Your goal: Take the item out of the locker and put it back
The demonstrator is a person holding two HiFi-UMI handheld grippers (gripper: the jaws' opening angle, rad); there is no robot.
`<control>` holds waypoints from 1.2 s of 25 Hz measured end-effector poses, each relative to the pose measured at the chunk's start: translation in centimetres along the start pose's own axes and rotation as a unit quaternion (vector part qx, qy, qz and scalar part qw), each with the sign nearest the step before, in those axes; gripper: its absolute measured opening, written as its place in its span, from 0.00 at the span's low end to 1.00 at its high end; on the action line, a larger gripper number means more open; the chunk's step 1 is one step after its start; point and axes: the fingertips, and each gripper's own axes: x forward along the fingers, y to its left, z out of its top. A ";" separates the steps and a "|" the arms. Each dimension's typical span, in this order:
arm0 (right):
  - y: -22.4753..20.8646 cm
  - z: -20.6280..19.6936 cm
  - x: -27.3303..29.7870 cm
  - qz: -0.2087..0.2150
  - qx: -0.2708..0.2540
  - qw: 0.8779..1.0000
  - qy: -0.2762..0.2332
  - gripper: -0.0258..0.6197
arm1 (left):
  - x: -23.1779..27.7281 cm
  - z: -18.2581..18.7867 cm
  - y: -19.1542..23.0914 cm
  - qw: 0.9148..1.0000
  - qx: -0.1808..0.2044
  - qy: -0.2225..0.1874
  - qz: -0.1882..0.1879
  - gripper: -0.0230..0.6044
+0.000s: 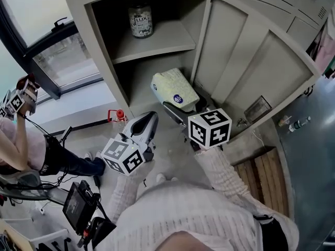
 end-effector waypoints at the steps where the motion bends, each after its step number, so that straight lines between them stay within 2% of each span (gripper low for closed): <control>1: 0.3 -0.1 -0.5 0.005 0.000 1.000 -0.003 0.74 | -0.2 -0.1 -0.2 1.000 0.002 0.000 0.003 0.05; 12: 1.1 -1.6 -3.3 0.017 -0.002 1.000 -0.001 0.74 | -1.3 -1.5 -0.9 1.000 0.004 0.005 0.002 0.05; 17: 1.8 -1.8 -4.0 0.027 0.004 1.000 -0.006 0.74 | -1.7 -1.0 -1.0 1.000 0.020 0.003 0.002 0.05; 22: 2.5 -1.4 -4.3 0.040 0.004 0.999 -0.013 0.74 | -1.8 -0.9 -1.2 1.000 0.020 0.003 -0.002 0.05; 30: 2.7 -1.4 -4.3 0.043 0.000 0.999 -0.011 0.74 | -2.0 0.4 -1.3 0.999 0.035 -0.008 0.002 0.05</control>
